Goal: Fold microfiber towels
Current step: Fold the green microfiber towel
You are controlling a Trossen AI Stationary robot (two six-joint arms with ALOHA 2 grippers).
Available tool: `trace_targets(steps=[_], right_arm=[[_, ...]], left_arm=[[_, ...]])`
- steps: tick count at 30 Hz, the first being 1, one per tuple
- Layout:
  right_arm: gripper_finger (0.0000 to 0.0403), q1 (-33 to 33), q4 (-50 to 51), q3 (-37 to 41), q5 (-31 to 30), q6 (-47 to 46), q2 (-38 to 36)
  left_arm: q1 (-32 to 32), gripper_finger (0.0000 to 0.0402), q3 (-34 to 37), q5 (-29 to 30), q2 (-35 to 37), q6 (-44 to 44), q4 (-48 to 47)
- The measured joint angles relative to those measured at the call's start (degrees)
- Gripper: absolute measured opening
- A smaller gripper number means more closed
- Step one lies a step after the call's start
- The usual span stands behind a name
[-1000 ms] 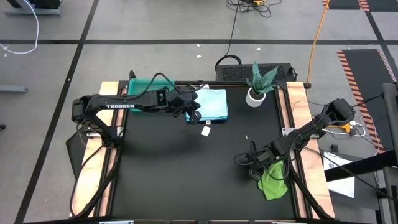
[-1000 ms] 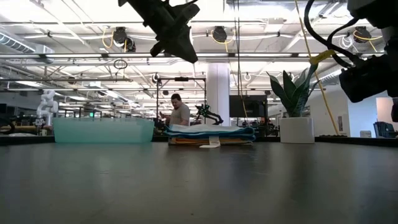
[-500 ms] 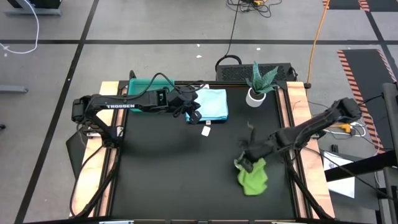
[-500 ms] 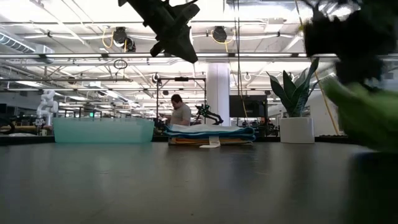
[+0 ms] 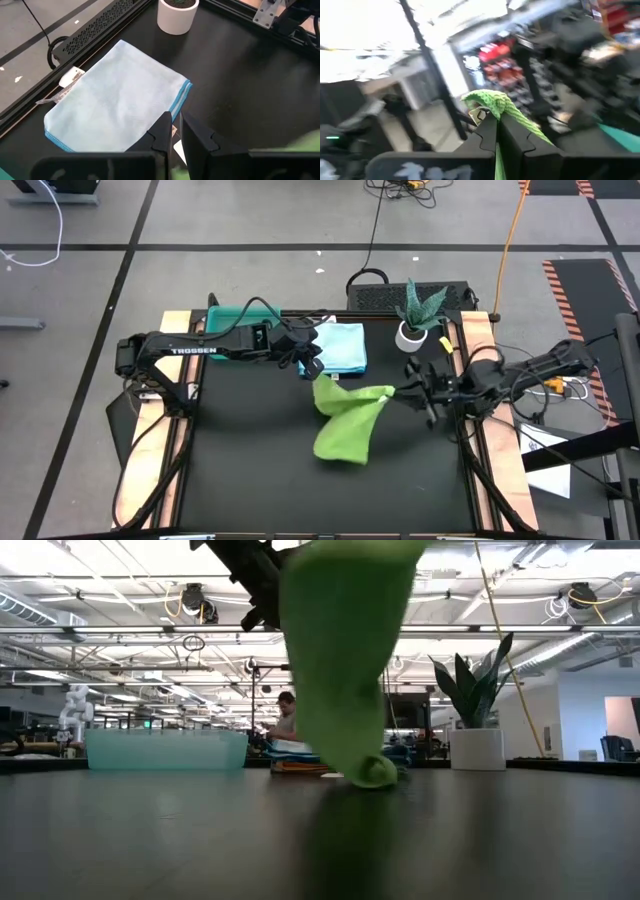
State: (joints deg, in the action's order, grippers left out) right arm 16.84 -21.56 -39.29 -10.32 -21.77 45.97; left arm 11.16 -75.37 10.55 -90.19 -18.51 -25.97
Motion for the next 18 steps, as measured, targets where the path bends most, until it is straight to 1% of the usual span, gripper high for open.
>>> trace_targets(steps=[4,7,12,16,18], right_arm=[[0.0000,0.0,6.0,0.0,-4.3,-2.4,0.1],[0.0000,0.0,7.1,0.0,-6.0,-3.6,1.4],[0.0000,0.0,6.9,0.0,-6.0,-4.7,3.2],[0.0000,0.0,6.9,0.0,-6.0,-5.7,3.5],[0.0000,0.0,7.2,0.0,-6.0,-7.6,3.4]], left_arm=[[0.0,0.0042,0.0,0.0,0.0,-0.1,0.0],[0.0,0.0042,0.0,-1.2,0.0,-1.7,0.0],[-0.3,0.0042,0.0,-4.9,0.0,-3.0,0.0],[-1.3,0.0042,0.0,-5.0,0.0,-3.0,0.0],[-1.8,0.0042,0.0,-5.0,0.0,-3.0,-0.4]])
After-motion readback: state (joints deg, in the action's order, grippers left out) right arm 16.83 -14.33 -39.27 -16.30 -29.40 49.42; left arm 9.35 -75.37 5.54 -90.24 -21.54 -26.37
